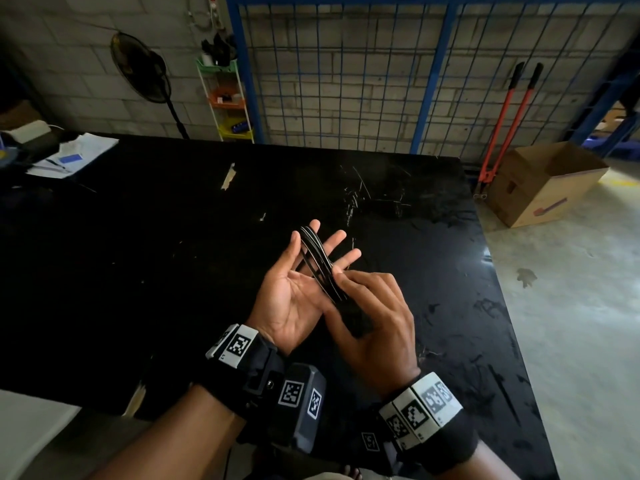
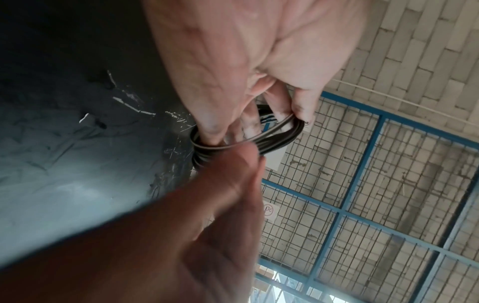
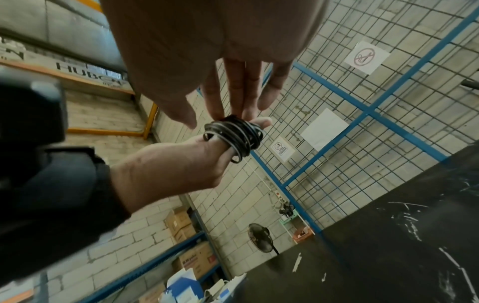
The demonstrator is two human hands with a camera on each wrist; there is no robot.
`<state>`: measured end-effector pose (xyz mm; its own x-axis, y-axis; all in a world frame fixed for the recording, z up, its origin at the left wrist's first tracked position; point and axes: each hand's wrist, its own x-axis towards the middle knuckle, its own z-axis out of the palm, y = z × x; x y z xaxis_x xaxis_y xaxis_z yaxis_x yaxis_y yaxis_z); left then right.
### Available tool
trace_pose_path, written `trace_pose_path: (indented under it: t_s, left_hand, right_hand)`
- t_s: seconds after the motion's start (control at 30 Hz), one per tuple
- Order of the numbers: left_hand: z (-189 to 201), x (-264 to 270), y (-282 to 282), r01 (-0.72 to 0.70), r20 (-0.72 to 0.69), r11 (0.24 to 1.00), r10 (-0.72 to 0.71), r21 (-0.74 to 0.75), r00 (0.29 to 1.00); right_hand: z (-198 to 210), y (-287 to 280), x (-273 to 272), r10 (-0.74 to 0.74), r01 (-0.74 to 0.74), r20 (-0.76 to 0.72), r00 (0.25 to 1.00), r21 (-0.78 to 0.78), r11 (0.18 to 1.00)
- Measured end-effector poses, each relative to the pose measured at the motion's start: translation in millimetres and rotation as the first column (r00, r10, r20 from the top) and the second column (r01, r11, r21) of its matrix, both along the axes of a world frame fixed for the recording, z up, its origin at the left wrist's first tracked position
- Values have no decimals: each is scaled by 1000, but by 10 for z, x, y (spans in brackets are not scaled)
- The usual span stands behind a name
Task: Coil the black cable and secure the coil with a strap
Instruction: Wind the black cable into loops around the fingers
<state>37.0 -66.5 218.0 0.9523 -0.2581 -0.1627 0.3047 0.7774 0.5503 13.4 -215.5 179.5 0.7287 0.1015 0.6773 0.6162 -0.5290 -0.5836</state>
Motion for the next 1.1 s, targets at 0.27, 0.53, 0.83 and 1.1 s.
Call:
trace_pose_path:
  t_s: [0.27, 0.53, 0.83, 1.1]
  left_hand:
    - [-49, 2, -125, -76, -67, 997, 77, 22, 995]
    - [-55, -71, 67, 35, -88, 884, 7, 466, 996]
    - [-357, -89, 177, -279, 329, 200, -292, 939, 898]
    - [-617, -144, 25, -123, 210, 398, -183, 909, 960]
  right_hand:
    - [-75, 19, 107, -125, 126, -15, 992, 40, 991]
    - [-140, -295, 246, -133, 159, -202, 970, 119, 980]
    - [-378, -506, 161, 148, -173, -466, 873, -12, 985]
    - [-500, -502, 91, 241, -120, -561, 792, 244, 962]
